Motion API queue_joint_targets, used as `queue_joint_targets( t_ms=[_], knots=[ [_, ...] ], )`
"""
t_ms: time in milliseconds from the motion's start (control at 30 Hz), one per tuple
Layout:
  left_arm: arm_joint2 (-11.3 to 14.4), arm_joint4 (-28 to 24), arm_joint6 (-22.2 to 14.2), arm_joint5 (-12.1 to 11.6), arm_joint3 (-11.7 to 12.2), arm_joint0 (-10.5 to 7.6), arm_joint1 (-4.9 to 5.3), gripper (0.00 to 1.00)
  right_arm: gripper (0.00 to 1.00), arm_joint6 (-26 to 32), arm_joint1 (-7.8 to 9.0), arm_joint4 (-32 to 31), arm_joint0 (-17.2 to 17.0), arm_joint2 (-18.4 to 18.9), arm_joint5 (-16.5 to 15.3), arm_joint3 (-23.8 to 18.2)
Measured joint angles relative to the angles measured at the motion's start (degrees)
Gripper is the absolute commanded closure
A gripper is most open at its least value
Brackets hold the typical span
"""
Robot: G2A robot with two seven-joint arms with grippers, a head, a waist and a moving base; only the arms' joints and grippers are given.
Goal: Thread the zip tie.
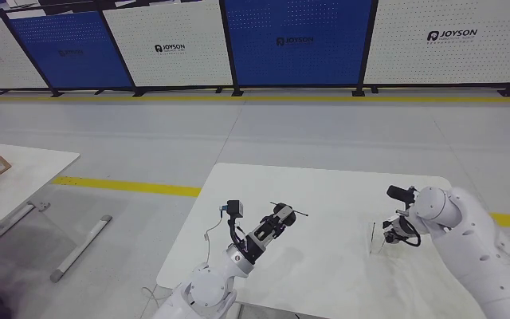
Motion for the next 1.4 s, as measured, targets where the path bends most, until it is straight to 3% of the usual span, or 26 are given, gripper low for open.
queue_joint_targets(
  t_ms=[133,267,467,1067,1200,1333,1400],
  knots=[
    [0.0,0.0,0.0,0.0,0.0,0.0,0.0,1.0,0.93,-1.3,-0.57,0.7,0.8,-0.6,-0.9,1.9],
    [0.0,0.0,0.0,0.0,0.0,0.0,0.0,1.0,0.82,-1.9,-1.04,0.8,1.4,-1.2,-1.3,3.3],
    [0.0,0.0,0.0,0.0,0.0,0.0,0.0,1.0,0.8,-3.1,-1.4,1.1,1.5,-1.4,-2.2,3.8],
    [0.0,0.0,0.0,0.0,0.0,0.0,0.0,1.0,0.84,-1.8,-2.18,0.4,2.1,-2.3,-1.8,5.4],
    [0.0,0.0,0.0,0.0,0.0,0.0,0.0,1.0,0.89,-1.8,-2.61,0.6,2.8,-2.7,-2.2,6.7],
    [0.0,0.0,0.0,0.0,0.0,0.0,0.0,1.0,1.0,-1.9,-2.98,0.8,3.3,-3.0,-2.4,7.7],
    [0.0,0.0,0.0,0.0,0.0,0.0,0.0,1.0,1.0,-2.0,-3.15,0.8,3.5,-3.1,-2.5,8.2]
  ],
)
